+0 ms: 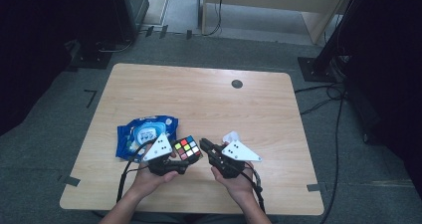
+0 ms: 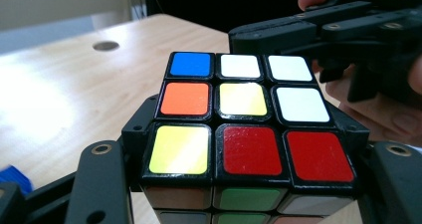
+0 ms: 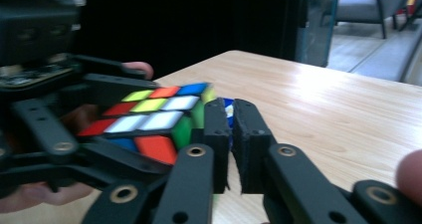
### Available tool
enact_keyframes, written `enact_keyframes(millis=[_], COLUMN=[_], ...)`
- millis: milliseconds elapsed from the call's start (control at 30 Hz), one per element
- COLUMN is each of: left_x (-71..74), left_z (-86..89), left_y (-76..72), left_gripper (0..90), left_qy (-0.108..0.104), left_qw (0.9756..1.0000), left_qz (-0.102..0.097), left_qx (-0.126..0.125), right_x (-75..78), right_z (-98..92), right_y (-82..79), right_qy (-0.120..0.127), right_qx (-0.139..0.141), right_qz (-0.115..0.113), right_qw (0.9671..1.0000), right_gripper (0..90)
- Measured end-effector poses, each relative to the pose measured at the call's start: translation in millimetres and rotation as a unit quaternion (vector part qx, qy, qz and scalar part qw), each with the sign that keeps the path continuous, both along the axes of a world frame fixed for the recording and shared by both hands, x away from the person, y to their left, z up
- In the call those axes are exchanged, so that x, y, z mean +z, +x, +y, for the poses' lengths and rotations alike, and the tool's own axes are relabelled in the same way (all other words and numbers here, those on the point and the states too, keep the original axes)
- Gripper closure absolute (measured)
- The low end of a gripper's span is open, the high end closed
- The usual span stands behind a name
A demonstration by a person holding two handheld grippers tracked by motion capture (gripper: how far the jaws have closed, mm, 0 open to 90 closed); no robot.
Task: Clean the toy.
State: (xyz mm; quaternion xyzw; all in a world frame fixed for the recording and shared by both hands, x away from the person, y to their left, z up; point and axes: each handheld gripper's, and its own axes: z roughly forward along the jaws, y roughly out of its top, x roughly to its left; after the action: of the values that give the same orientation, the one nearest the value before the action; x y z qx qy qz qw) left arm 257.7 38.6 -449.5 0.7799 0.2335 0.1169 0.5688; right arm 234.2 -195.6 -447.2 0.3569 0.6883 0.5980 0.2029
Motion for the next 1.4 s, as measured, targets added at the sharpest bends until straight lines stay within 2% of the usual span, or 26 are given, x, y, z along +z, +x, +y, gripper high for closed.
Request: enact_keyframes(millis=[100, 167, 200, 233, 267, 300, 333, 367, 400, 467, 567, 633, 700, 767, 900, 967, 1033, 1067, 1133, 1167, 1200, 1300, 1400], left_x=[1.1, 1.0, 0.7, 0.3, 0.0, -0.5, -0.8, -1.2, -1.6, -2.2, -3.7, -4.4, -4.9, -5.2, -6.3, -6.6, -6.9, -7.1, -7.6, -8.1, -8.5, -10.1, -11.6], left_z=[3.8, 5.5, 6.6, 6.9, 7.4, 8.2, 9.0, 9.2, 9.7, 10.2, 9.7, 9.2, 8.8, 8.3, 6.1, 5.3, 5.0, 4.9, 4.7, 4.1, 3.7, 0.6, -4.2], left_y=[0.5, 1.7, 2.5, 2.9, 3.6, 4.6, 5.4, 5.9, 6.8, 7.8, 8.6, 8.9, 8.8, 8.8, 8.6, 8.3, 8.2, 8.3, 8.6, 8.7, 8.7, 8.1, 5.9], left_gripper=[34.2, 34.2, 34.2, 34.2, 34.2, 34.2, 34.2, 34.2, 34.2, 34.2, 34.2, 34.2, 34.2, 34.2, 34.2, 34.2, 34.2, 34.2, 34.2, 34.2, 34.2, 34.2, 34.2], left_qy=[0.0, 0.001, 0.004, 0.006, 0.009, 0.011, 0.012, 0.012, 0.014, 0.016, 0.02, 0.023, 0.025, 0.026, 0.03, 0.033, 0.035, 0.035, 0.036, 0.036, 0.037, 0.043, 0.055], left_qw=[0.9999, 0.9999, 0.9998, 0.9997, 0.9996, 0.9995, 0.9995, 0.9995, 0.9994, 0.9995, 0.9994, 0.9994, 0.9994, 0.9994, 0.9994, 0.9993, 0.9992, 0.9992, 0.9992, 0.9991, 0.9991, 0.9989, 0.9984], left_qz=[-0.008, -0.005, -0.007, -0.007, -0.006, -0.005, -0.002, -0.001, 0.001, 0.005, 0.008, 0.01, 0.011, 0.01, 0.01, 0.01, 0.01, 0.009, 0.009, 0.01, 0.011, 0.01, 0.004], left_qx=[0.01, 0.014, 0.02, 0.024, 0.027, 0.028, 0.029, 0.03, 0.031, 0.028, 0.025, 0.023, 0.021, 0.02, 0.017, 0.016, 0.016, 0.016, 0.016, 0.016, 0.016, 0.014, 0.009], right_x=[1.4, -1.2, -5.1, -12.1, -17.3, -24.6, -32.8, -37.9, -41.0, -46.6, -54.3, -62.4, -68.2, -71.1, -72.0, -70.9, -66.7, -62.1, -47.0, -40.9, -30.6, -9.2, 11.4], right_z=[-14.8, -27.0, -33.3, -40.5, -45.0, -50.1, -55.0, -58.5, -60.6, -64.7, -68.8, -74.5, -79.1, -78.6, -72.5, -69.2, -67.1, -66.4, -63.2, -61.4, -58.0, -48.5, -37.1], right_y=[5.5, 11.4, 15.2, 20.6, 24.1, 28.1, 31.1, 32.4, 33.2, 35.5, 39.7, 43.4, 44.6, 44.3, 42.4, 42.1, 40.9, 39.7, 35.0, 32.7, 28.5, 18.3, 6.7], right_qy=[0.008, -0.016, -0.048, -0.093, -0.115, -0.138, -0.16, -0.175, -0.178, -0.173, -0.185, -0.18, -0.17, -0.177, -0.179, -0.19, -0.177, -0.163, -0.131, -0.12, -0.109, -0.088, -0.063], right_qx=[-0.028, -0.077, -0.102, -0.126, -0.13, -0.124, -0.118, -0.117, -0.113, -0.089, -0.086, -0.095, -0.097, -0.097, -0.098, -0.1, -0.095, -0.091, -0.081, -0.075, -0.065, -0.046, -0.016], right_qz=[0.009, 0.022, 0.023, 0.04, 0.054, 0.078, 0.102, 0.114, 0.123, 0.146, 0.155, 0.173, 0.185, 0.18, 0.176, 0.172, 0.168, 0.162, 0.137, 0.126, 0.104, 0.068, 0.038], right_qw=[0.9995, 0.9967, 0.9933, 0.9869, 0.9833, 0.9796, 0.9746, 0.9709, 0.9698, 0.9701, 0.9665, 0.9637, 0.9631, 0.9626, 0.9629, 0.9615, 0.9652, 0.9689, 0.9785, 0.9819, 0.9865, 0.9927, 0.9972], right_gripper=[76.7, 70.5, 68.4, 65.6, 62.7, 60.4, 58.3, 57.5, 56.3, 52.8, 51.7, 52.9, 57.9, 64.7, 87.9, 89.6, 90.0, 90.0, 90.0, 90.0, 90.0, 90.0, 90.0])
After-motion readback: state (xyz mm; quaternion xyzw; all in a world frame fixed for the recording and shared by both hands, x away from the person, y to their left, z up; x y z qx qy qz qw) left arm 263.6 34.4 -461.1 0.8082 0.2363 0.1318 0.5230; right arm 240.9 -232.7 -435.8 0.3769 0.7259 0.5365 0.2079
